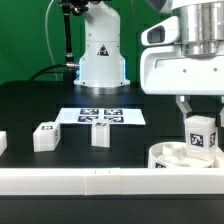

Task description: Assemble stool

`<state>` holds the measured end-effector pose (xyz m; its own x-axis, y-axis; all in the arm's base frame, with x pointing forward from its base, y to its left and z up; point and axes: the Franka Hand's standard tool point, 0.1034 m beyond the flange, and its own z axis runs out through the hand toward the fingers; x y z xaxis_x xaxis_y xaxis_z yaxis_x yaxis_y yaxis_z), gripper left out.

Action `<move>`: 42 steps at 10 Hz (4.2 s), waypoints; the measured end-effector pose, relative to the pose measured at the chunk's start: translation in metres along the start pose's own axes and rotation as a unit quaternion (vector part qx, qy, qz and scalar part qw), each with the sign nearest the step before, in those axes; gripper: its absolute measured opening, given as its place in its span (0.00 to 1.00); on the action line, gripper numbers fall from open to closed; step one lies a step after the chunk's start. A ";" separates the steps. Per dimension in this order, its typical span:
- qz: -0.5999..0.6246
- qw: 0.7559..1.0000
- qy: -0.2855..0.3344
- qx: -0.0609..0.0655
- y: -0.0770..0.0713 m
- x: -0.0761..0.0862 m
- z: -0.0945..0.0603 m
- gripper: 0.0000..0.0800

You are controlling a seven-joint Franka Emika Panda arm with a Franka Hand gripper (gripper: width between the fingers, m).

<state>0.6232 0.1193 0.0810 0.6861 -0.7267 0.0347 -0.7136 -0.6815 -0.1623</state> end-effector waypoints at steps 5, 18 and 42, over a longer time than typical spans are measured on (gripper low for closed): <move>0.217 0.976 -0.010 -0.003 -0.001 -0.004 0.000 0.42; 0.070 0.997 -0.019 0.021 -0.012 -0.003 -0.021 0.81; -0.820 0.571 -0.025 -0.033 -0.012 0.013 -0.009 0.81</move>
Offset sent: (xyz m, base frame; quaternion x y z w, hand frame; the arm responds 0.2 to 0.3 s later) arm -0.0035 -0.0024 -0.0013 -0.0319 0.0079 0.2650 0.9637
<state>0.6392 0.1174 0.0920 0.4419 0.8952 0.0582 0.8912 -0.4455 0.0849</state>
